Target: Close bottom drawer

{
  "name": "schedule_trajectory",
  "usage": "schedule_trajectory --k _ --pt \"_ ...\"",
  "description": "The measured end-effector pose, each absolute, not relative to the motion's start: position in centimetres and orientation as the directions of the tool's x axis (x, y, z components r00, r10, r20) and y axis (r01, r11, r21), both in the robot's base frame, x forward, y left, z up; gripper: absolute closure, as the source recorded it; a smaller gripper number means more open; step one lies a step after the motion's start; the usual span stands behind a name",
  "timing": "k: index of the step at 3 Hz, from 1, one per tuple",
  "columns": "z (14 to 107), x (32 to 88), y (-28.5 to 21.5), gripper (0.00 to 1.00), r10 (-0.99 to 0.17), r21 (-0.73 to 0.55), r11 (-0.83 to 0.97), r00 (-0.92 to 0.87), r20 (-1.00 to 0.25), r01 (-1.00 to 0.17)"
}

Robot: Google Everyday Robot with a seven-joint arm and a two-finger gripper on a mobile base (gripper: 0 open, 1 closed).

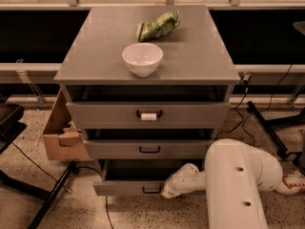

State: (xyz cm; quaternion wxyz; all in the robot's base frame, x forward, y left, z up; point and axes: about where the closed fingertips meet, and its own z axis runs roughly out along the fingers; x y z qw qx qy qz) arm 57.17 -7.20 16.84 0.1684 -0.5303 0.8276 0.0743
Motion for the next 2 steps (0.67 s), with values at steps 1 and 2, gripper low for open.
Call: schedule_trajectory --k 1,2 --pt "16.8 57.8 -7.3 1.00 -0.853 -0.067 0.430 -0.381 -0.358 -0.900" --pt "17.0 64.1 -8.9 1.00 -0.850 -0.150 0.459 -0.384 -0.361 -0.876"
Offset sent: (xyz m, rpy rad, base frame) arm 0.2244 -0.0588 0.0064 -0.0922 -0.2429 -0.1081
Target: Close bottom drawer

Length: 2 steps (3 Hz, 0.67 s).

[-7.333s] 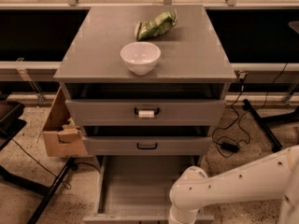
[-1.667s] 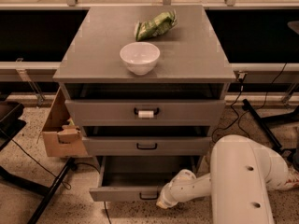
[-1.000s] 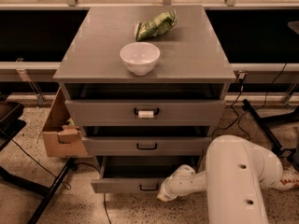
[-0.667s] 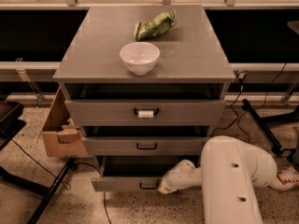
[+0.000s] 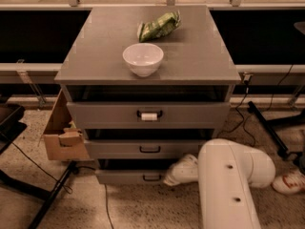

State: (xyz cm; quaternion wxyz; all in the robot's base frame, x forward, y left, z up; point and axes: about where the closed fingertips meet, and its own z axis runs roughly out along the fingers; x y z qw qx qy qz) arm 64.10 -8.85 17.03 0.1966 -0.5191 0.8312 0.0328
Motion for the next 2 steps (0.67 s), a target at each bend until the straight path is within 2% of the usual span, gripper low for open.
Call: schedule_trajectory --k 1,2 --pt "17.05 63.89 -8.78 1.00 -0.850 -0.150 0.459 -0.384 -0.361 -0.876" --pt "17.04 63.89 -8.78 0.74 -0.850 -0.150 0.459 -0.384 -0.361 -0.876"
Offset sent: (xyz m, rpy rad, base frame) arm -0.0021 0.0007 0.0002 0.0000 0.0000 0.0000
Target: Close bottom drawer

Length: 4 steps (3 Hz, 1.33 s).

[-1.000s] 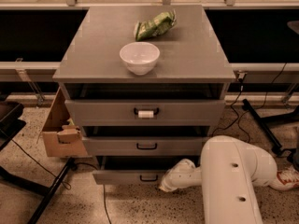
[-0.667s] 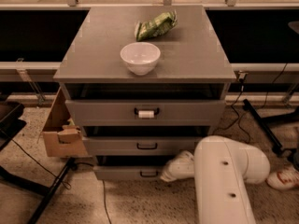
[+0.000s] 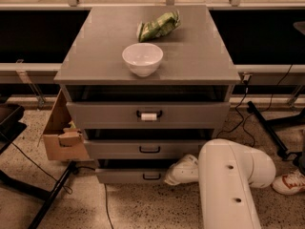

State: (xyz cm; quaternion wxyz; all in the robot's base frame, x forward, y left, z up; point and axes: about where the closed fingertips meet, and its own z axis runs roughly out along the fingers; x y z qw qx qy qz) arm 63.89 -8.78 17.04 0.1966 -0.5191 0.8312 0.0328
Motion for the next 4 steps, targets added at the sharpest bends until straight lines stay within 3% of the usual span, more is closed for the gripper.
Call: schedule_trajectory --k 3,4 --pt "17.04 63.88 -8.78 0.05 -0.850 -0.150 0.459 -0.384 -0.361 -0.876" --pt "17.04 63.88 -8.78 0.00 -0.850 -0.149 0.459 -0.384 -0.361 -0.876"
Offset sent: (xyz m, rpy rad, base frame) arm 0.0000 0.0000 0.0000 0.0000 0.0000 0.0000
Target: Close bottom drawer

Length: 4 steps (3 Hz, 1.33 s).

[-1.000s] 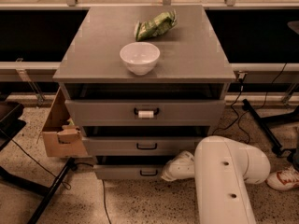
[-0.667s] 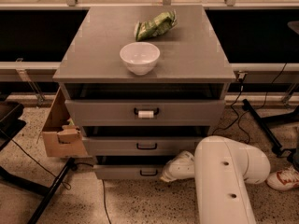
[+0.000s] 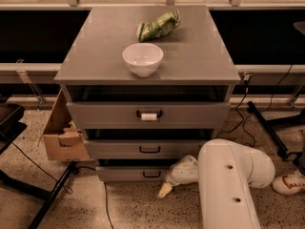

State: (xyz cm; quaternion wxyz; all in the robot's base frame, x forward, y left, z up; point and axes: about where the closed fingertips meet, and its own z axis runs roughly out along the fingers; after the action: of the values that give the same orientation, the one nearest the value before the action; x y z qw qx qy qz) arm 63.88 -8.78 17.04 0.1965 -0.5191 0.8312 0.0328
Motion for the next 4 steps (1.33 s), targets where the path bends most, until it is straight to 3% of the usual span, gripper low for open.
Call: schedule_trajectory --k 1,2,4 --pt "17.0 63.9 -8.8 0.00 -0.850 -0.149 0.459 -0.384 -0.361 -0.876" --pt "17.0 63.9 -8.8 0.16 -0.850 -0.149 0.459 -0.384 -0.361 -0.876" --pt "19.0 61.7 -10.1 0.63 -0.854 -0.144 0.463 -0.396 -0.339 -0.875"
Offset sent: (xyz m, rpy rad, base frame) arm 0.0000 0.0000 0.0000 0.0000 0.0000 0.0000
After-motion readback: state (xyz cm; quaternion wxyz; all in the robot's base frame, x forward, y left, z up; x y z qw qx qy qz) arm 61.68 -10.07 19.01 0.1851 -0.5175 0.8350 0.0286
